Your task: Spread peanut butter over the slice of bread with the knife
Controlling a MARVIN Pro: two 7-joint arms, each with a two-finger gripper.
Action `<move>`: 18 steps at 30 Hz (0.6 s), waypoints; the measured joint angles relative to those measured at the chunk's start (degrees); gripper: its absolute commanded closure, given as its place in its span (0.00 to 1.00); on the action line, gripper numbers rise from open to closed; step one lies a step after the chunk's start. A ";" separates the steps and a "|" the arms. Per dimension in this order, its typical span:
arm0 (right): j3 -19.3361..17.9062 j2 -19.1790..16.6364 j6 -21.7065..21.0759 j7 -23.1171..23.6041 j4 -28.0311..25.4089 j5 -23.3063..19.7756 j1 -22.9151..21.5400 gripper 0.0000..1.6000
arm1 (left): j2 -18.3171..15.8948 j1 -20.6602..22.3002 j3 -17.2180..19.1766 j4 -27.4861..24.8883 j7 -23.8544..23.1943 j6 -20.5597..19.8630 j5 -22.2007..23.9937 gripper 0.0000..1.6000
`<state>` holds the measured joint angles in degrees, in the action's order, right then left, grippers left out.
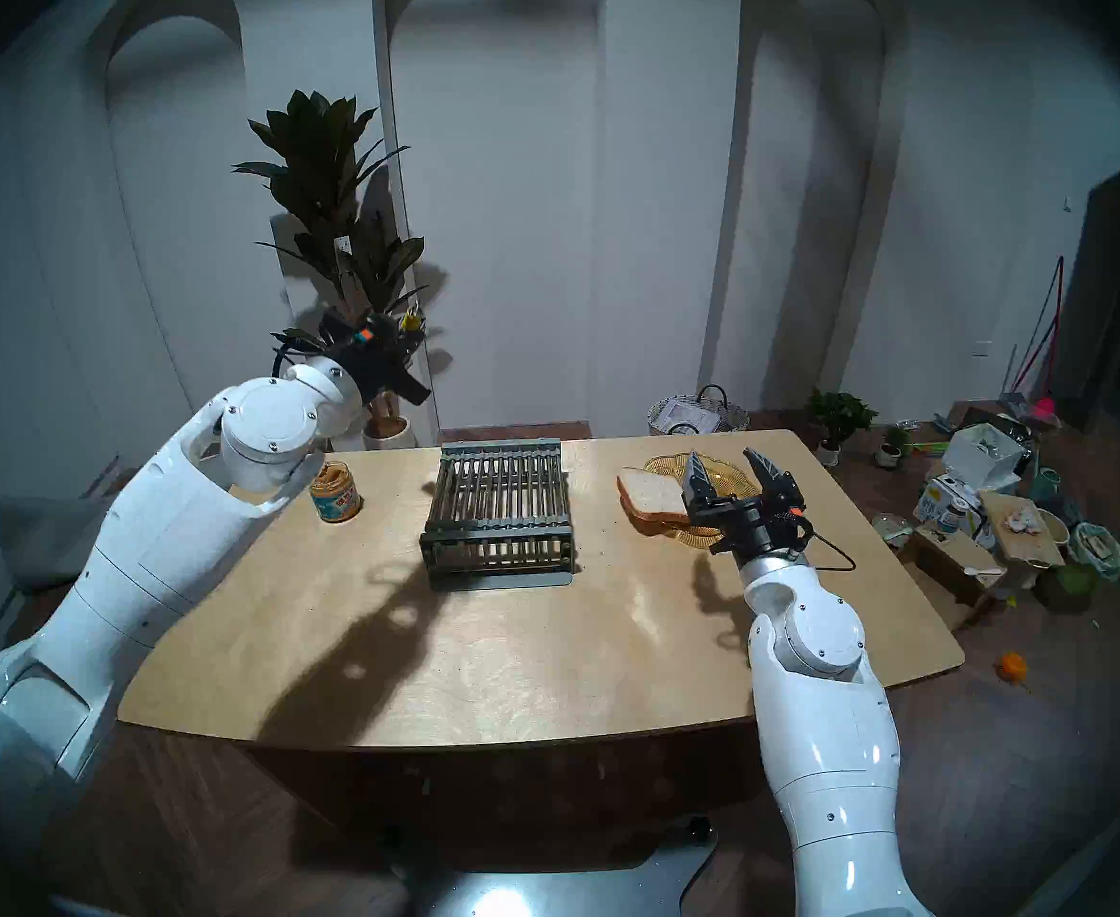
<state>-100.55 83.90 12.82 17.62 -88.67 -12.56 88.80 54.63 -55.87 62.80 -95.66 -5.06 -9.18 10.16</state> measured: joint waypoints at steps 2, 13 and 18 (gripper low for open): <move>-0.66 -0.57 0.13 -0.37 -0.32 0.61 -0.35 0.00 | 0.39 -0.62 1.47 -1.75 -0.58 1.03 2.92 1.00; -5.02 -4.96 -1.13 -2.10 0.60 3.90 -3.59 0.00 | 3.53 -6.65 7.17 -8.81 -2.97 3.52 20.21 1.00; -6.95 -7.54 -6.43 -2.25 4.25 4.06 -6.34 0.00 | 5.86 -8.59 7.60 -10.22 -3.08 3.36 26.10 1.00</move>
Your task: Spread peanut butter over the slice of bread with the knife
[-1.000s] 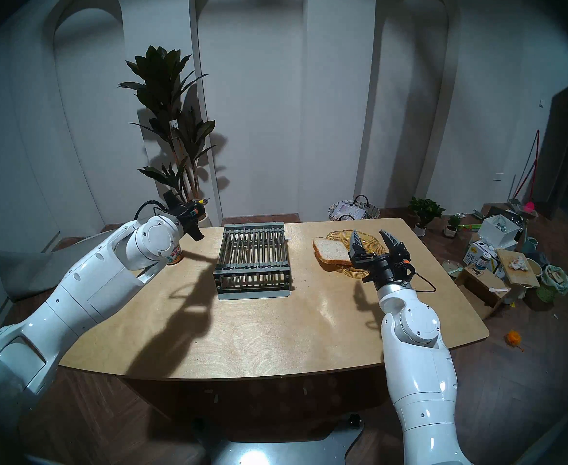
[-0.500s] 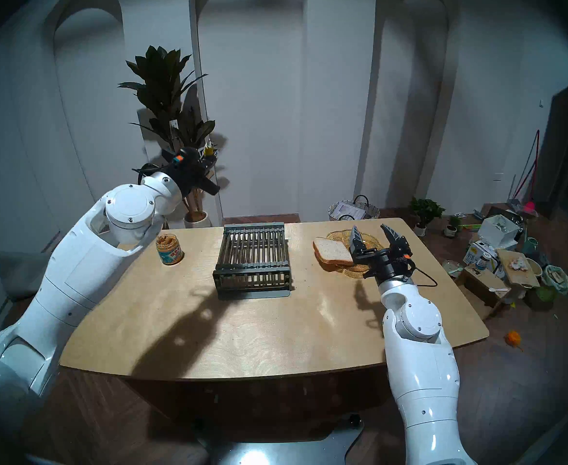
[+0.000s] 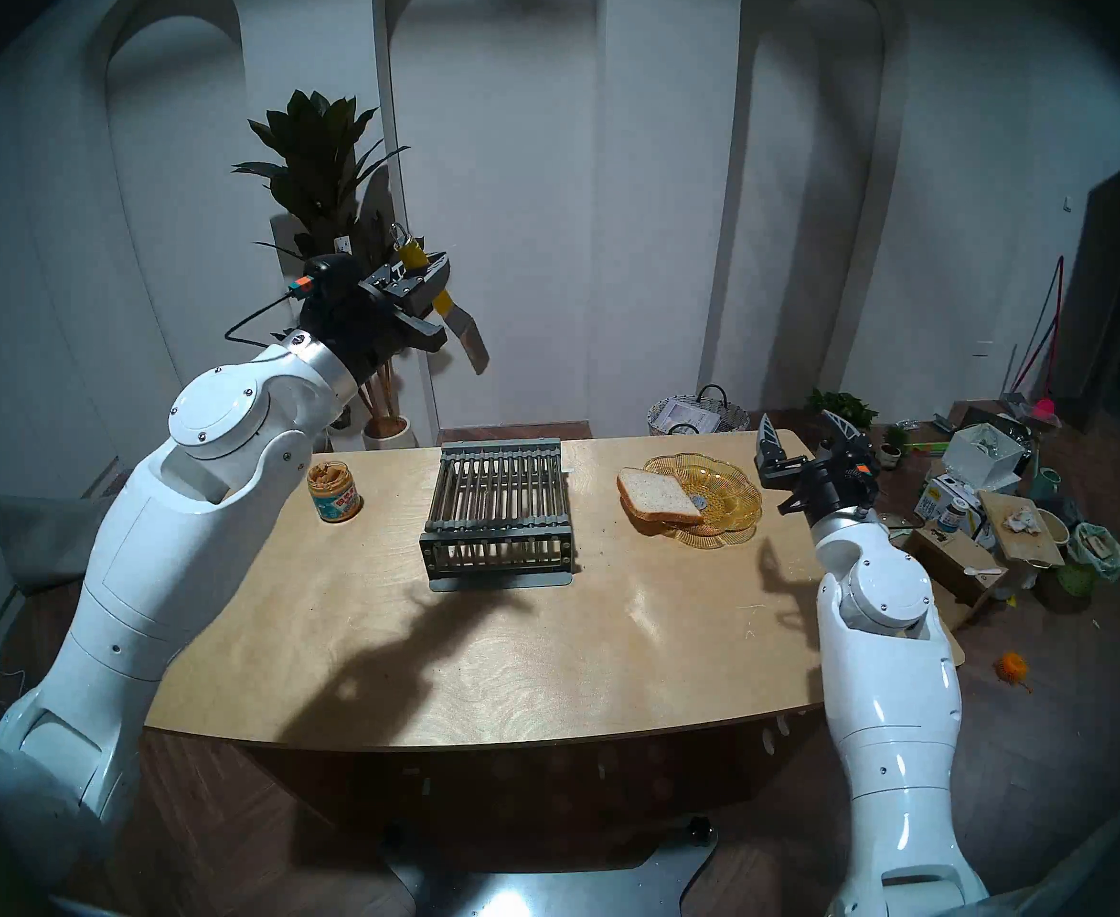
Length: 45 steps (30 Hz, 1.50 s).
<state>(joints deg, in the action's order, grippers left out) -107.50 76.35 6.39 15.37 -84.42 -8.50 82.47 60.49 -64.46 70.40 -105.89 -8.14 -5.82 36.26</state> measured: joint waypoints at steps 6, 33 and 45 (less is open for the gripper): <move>-1.38 -3.48 -7.60 -0.41 4.76 -0.91 -3.54 0.00 | 3.11 -0.16 -1.94 -0.53 2.04 -1.49 2.87 1.00; 0.97 -10.17 -28.87 7.25 26.78 -7.34 -18.40 0.00 | 20.01 7.57 -17.40 14.16 18.45 -8.46 2.64 1.00; 2.55 -10.60 -31.88 14.50 36.35 -10.04 -22.31 0.00 | 26.96 10.98 -19.33 23.57 24.50 -7.80 3.30 1.00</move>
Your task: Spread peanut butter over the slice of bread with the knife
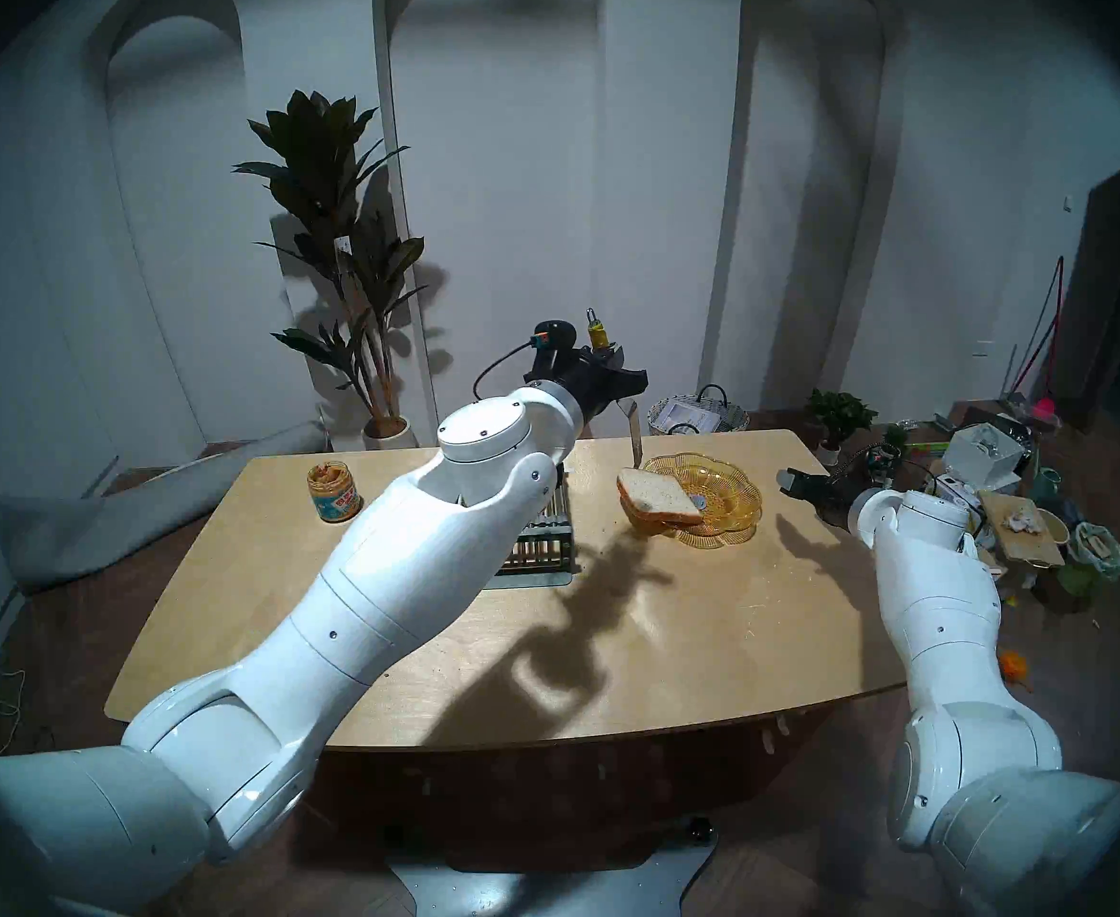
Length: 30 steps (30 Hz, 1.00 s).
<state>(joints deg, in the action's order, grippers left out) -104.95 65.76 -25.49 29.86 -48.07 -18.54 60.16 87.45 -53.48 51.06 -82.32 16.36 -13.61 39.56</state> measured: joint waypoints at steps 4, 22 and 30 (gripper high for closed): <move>0.59 -0.18 -0.47 2.83 3.04 -0.73 -1.07 0.00 | 2.36 0.95 0.33 2.97 1.90 0.47 0.58 1.00; 1.23 -2.16 -0.25 15.72 14.91 -3.36 -5.86 0.00 | 9.82 3.63 2.49 11.44 8.27 3.98 2.77 1.00; 1.46 -2.93 0.51 19.44 19.86 -3.61 -7.56 0.00 | 11.51 3.86 3.00 13.07 10.12 5.77 2.89 1.00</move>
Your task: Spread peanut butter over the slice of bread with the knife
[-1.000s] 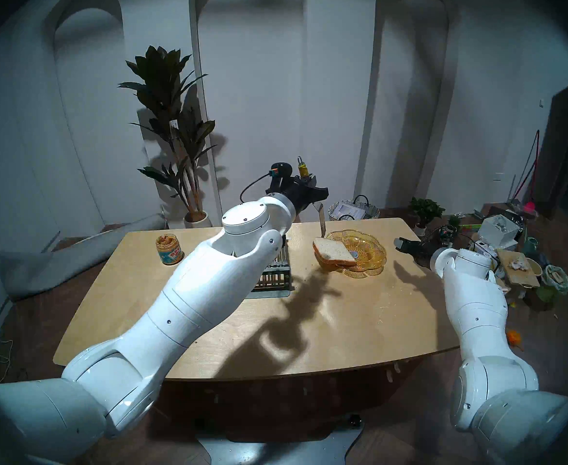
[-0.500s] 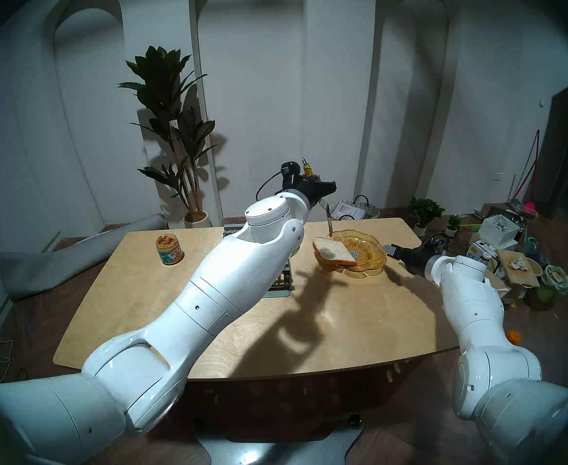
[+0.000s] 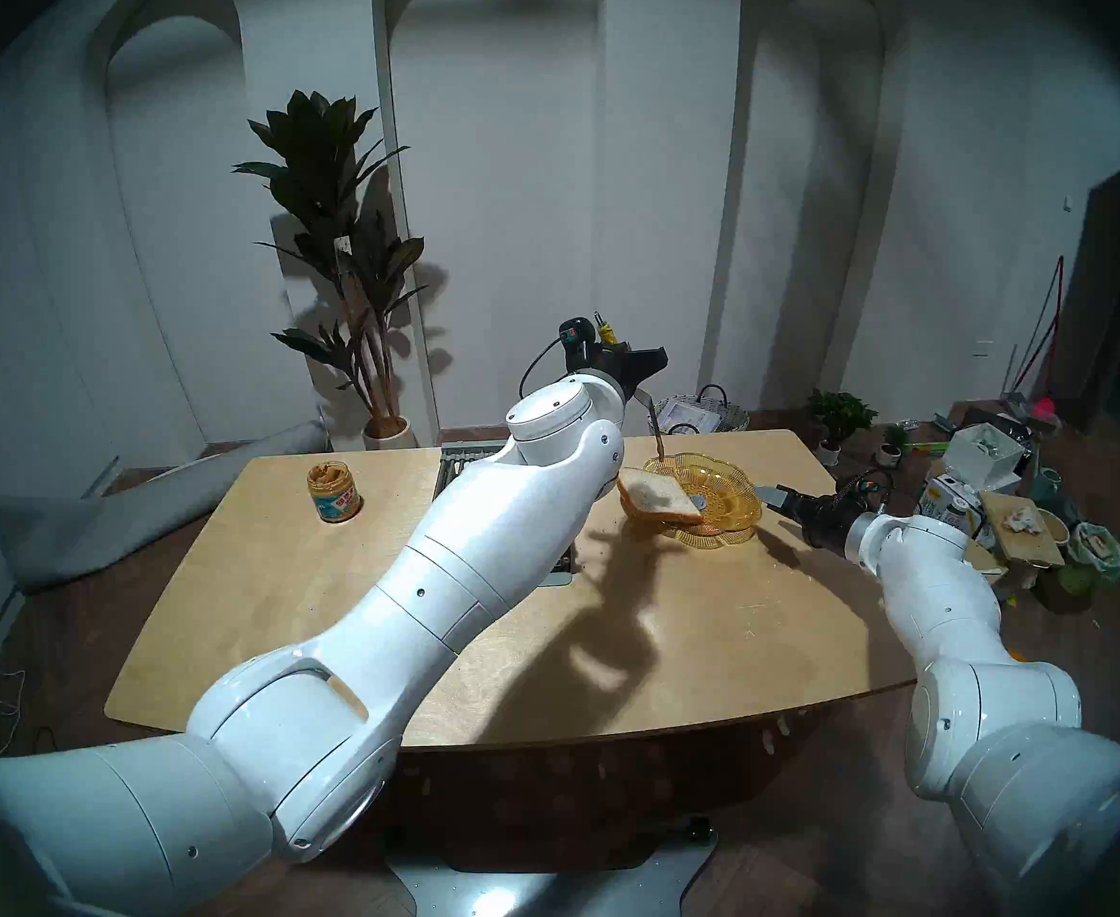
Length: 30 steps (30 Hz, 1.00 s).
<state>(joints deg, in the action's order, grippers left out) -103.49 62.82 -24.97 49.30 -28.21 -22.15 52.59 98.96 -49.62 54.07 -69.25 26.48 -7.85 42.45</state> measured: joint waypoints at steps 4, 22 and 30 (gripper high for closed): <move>0.11 -0.26 0.57 1.57 2.82 -0.04 -1.15 0.00 | 0.86 0.02 0.14 0.76 0.93 1.00 -0.16 1.00; 0.54 0.60 2.37 0.78 11.43 0.07 -6.56 0.00 | 3.10 0.04 1.17 5.11 2.94 4.39 -0.31 1.00; 0.74 1.75 3.29 -1.67 14.21 0.10 -8.69 0.00 | 4.10 0.03 1.73 7.96 2.43 5.64 -0.12 1.00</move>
<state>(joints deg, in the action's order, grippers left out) -102.75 64.57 -21.68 47.63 -13.99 -22.05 43.90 103.06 -49.59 55.79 -61.29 28.91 -2.21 42.32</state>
